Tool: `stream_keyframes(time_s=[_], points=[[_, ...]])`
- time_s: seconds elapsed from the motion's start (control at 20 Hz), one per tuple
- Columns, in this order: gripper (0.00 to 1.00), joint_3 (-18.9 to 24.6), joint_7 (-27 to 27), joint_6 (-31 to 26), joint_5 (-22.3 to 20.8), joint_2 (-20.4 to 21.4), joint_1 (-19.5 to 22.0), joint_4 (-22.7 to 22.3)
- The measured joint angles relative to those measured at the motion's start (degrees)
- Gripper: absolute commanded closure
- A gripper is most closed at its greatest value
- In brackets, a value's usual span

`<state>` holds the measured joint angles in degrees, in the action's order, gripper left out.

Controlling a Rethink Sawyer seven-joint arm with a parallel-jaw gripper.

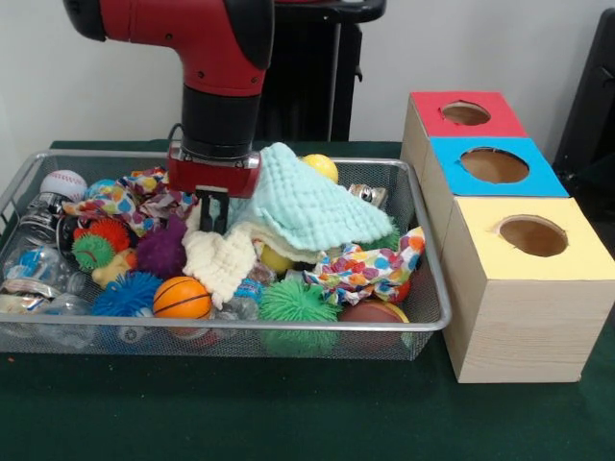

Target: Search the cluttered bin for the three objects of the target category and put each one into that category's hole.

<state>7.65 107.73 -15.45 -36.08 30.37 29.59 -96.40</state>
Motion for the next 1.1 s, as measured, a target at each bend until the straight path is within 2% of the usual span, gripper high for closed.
stream_keyframes(time_s=[0.25, 0.6, 0.8, 1.1], points=[[1.0, 1.07, 0.0, -0.76, -0.01, 0.96, 2.42, -0.3], [1.0, 4.22, -0.01, -5.12, -0.06, 7.62, 8.26, -1.86], [1.0, 4.84, -0.01, -6.52, -0.13, 9.85, 10.69, -1.87], [1.0, 5.09, -0.01, -6.72, -1.46, 11.23, 12.56, -1.12]])
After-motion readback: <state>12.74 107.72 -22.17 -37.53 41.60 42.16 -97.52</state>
